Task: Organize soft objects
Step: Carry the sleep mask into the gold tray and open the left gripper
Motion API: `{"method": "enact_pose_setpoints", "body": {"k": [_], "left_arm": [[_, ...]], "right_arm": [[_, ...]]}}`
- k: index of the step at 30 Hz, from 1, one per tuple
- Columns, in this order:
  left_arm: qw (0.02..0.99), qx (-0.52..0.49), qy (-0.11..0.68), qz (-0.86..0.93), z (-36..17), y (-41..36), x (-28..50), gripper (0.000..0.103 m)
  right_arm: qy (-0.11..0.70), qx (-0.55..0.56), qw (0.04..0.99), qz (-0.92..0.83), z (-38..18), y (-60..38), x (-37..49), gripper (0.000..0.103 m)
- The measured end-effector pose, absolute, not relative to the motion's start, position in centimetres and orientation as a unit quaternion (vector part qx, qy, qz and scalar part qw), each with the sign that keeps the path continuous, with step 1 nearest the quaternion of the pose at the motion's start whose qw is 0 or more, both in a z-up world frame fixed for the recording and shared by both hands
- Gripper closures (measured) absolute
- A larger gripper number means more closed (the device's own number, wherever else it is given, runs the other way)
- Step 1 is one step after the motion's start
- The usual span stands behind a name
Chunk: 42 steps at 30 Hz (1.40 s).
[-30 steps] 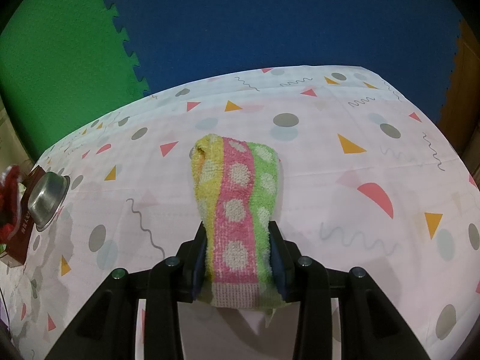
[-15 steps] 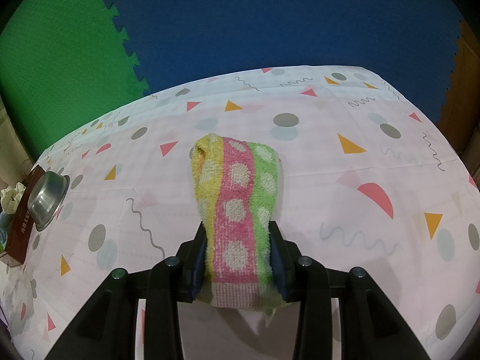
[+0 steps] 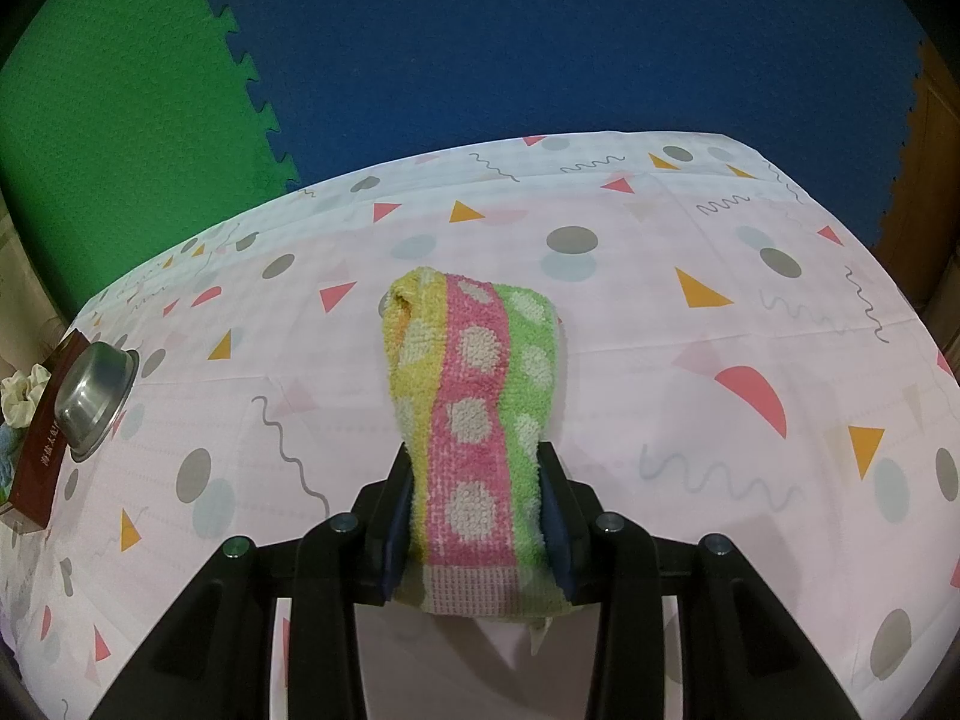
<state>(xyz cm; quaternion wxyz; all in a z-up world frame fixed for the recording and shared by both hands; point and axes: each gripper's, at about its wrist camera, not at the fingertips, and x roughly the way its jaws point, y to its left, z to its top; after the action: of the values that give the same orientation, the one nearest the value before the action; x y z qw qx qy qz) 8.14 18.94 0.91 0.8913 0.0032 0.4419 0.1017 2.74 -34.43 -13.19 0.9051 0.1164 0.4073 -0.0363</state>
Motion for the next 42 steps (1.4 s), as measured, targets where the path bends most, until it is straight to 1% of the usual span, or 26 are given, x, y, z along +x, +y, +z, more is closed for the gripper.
{"method": "enact_pose_setpoints", "body": {"k": [15, 17, 19, 24, 25, 26, 30, 39, 42], "left_arm": [[0.869, -0.024, 0.484, 0.099, -4.4, 21.2, 12.8, 0.078], [0.867, -0.036, 0.488, 0.095, -4.8, 21.4, 13.4, 0.073], [0.865, -0.041, 0.491, 0.091, -5.3, 21.6, 13.9, 0.072], [0.866, -0.027, 0.492, 0.087, -6.0, 21.2, 14.5, 0.067], [0.866, -0.024, 0.492, 0.086, -6.0, 21.2, 14.6, 0.065], [0.866, -0.022, 0.492, 0.086, -6.0, 21.2, 14.6, 0.06], [0.868, -0.02, 0.488, 0.092, -5.8, 21.2, 14.4, 0.054], [0.881, -0.01, 0.463, 0.094, -3.6, 20.9, 11.8, 0.046], [0.889, -0.004, 0.445, 0.108, -2.6, 20.6, 10.0, 0.041]], "right_arm": [[0.408, 0.115, 0.905, -0.037, -13.2, -34.5, 2.8, 0.065], [0.408, 0.115, 0.905, -0.037, -13.2, -34.5, 2.8, 0.065], [0.408, 0.115, 0.905, -0.037, -13.2, -34.5, 2.8, 0.065], [0.408, 0.113, 0.905, -0.038, -13.3, -34.5, 2.7, 0.065], [0.408, 0.113, 0.905, -0.038, -13.3, -34.5, 2.8, 0.065], [0.408, 0.112, 0.905, -0.038, -13.3, -34.6, 2.8, 0.065], [0.408, 0.112, 0.905, -0.038, -13.3, -34.6, 2.8, 0.065], [0.409, 0.109, 0.905, -0.039, -13.3, -34.5, 2.8, 0.065], [0.409, 0.108, 0.905, -0.04, -13.2, -34.5, 2.8, 0.065]]}}
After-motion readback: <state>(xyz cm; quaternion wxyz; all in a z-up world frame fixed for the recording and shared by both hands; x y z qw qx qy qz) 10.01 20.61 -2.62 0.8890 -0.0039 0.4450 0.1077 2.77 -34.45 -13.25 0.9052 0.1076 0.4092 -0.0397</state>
